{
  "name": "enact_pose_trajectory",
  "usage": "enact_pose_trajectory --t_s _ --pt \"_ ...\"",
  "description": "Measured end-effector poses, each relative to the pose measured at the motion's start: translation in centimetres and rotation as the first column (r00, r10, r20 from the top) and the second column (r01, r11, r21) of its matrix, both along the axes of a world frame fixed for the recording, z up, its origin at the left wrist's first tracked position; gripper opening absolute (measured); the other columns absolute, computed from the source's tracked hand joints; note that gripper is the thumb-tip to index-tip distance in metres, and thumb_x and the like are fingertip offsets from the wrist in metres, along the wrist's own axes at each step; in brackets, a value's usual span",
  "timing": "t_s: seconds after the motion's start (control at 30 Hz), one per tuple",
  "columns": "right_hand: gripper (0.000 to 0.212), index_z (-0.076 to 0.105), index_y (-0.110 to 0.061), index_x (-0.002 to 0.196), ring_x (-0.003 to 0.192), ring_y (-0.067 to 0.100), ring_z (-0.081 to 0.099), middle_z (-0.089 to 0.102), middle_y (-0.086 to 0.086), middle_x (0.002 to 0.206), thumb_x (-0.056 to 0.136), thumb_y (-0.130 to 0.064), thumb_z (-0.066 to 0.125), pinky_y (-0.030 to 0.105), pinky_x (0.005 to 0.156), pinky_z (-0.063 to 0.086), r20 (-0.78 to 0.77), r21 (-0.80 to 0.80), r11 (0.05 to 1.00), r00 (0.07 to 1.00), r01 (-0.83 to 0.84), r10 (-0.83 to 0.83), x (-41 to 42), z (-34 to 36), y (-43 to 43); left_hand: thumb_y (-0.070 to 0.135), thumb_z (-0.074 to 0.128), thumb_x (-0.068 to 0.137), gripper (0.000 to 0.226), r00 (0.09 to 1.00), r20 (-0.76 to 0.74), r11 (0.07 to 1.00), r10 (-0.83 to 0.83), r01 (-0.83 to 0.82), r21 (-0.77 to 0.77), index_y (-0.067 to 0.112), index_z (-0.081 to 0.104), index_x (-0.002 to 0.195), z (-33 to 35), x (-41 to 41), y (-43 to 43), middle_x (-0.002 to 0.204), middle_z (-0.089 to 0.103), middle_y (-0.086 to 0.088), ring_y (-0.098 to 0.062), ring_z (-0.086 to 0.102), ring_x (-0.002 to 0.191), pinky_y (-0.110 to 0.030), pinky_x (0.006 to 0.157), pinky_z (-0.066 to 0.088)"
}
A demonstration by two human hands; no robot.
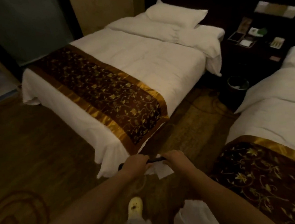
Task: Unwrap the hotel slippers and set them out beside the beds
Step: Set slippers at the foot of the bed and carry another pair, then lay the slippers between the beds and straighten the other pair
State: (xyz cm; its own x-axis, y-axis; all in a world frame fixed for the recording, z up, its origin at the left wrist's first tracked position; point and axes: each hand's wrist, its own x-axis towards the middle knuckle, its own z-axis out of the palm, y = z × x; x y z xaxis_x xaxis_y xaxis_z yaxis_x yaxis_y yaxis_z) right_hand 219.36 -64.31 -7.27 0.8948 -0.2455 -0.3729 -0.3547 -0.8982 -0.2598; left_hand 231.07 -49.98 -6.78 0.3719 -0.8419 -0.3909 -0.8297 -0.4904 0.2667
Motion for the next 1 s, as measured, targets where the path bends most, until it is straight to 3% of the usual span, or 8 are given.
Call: enact_pose_trajectory --t_s 0.23,0.5,0.63,0.73,0.8,0.87,0.93,1.0 --pt "0.029 0.054 -0.019 0.122 0.112 0.026 0.053 0.06 0.005 0.119 0.095 -0.022 0.044 0.036 0.09 0.039 0.001 -0.023 0.989 0.989 0.148 -0.148 4.2 0.0 -8.3 0.033 0.038 0.097 0.028 0.965 -0.086 0.968 -0.247 0.25 0.034 0.013 0.057 0.103 0.4 7.6 -11.2 0.098 0.062 -0.009 -0.019 0.054 0.079 -0.032 0.067 0.042" --pt "0.03 0.053 -0.017 0.122 0.109 0.029 0.055 0.06 0.008 0.117 0.094 -0.017 0.044 0.038 0.088 0.041 -0.058 -0.109 0.97 0.973 0.215 -0.222 5.2 -1.4 -20.4 0.037 0.04 0.096 0.034 0.914 -0.164 0.92 -0.371 0.386 0.072 0.009 0.058 0.102 -1.0 9.8 -25.5 0.101 0.063 -0.012 -0.029 0.06 0.089 -0.037 0.069 0.046" --pt "0.03 0.053 -0.017 0.122 0.108 0.029 0.055 0.059 0.008 0.118 0.092 -0.013 0.047 0.038 0.087 0.042 -0.096 -0.182 0.974 0.983 0.135 -0.154 6.7 -2.9 -28.1 0.035 0.045 0.095 0.031 0.907 -0.283 0.933 -0.312 0.349 0.092 0.01 0.061 0.105 -3.3 10.8 -33.2 0.105 0.065 -0.014 -0.029 0.061 0.092 -0.035 0.07 0.045" --pt "0.033 0.05 -0.017 0.125 0.11 0.03 0.054 0.059 0.008 0.12 0.092 -0.013 0.047 0.039 0.09 0.041 -0.144 -0.23 0.972 0.985 0.058 -0.093 7.7 -3.3 -33.2 0.026 0.049 0.094 0.038 0.864 -0.453 0.958 -0.221 0.279 0.065 0.016 0.053 0.13 -4.2 11.1 -38.8 0.129 0.059 -0.01 -0.025 0.055 0.116 -0.031 0.09 0.043" --pt "0.037 0.047 -0.02 0.13 0.114 0.028 0.052 0.058 0.006 0.123 0.093 -0.014 0.047 0.039 0.095 0.038 -0.162 -0.265 0.964 0.985 0.012 -0.057 8.2 -3.3 -36.0 0.025 0.049 0.095 0.042 0.818 -0.554 0.971 -0.155 0.231 0.069 0.017 0.047 0.136 -4.5 10.8 -41.8 0.134 0.056 -0.009 -0.025 0.052 0.121 -0.03 0.094 0.042" --pt "0.039 0.048 -0.021 0.13 0.116 0.027 0.049 0.058 0.004 0.124 0.092 -0.013 0.047 0.041 0.101 0.033 -0.155 -0.312 0.949 0.988 -0.041 -0.008 9.0 -3.2 -38.5 0.024 0.048 0.095 0.038 0.793 -0.606 0.984 -0.071 0.154 0.086 0.012 0.051 0.131 -5.3 10.6 -44.3 0.127 0.059 -0.016 -0.029 0.056 0.114 -0.027 0.082 0.043" --pt "0.038 0.053 -0.021 0.126 0.122 0.027 0.045 0.059 0.004 0.125 0.09 -0.01 0.048 0.048 0.111 0.022 -0.131 -0.363 0.928 0.991 -0.083 0.037 10.1 -3.4 -40.9 0.021 0.047 0.096 0.032 0.752 -0.658 0.993 0.024 0.06 0.105 0.002 0.056 0.12 -6.7 10.7 -46.7 0.119 0.059 -0.028 -0.029 0.06 0.091 -0.022 0.063 0.04" --pt "0.038 0.055 -0.021 0.124 0.132 0.027 0.037 0.055 0.005 0.132 0.088 -0.009 0.051 0.055 0.116 0.007 -0.11 -0.444 0.891 0.993 -0.096 0.052 11.2 -4.5 -43.5 0.019 0.045 0.097 0.03 0.66 -0.734 0.986 0.16 -0.078 0.144 0.0 0.056 0.118 -8.9 11.0 -49.4 0.112 0.06 -0.028 -0.017 0.053 0.072 -0.021 0.057 0.038"
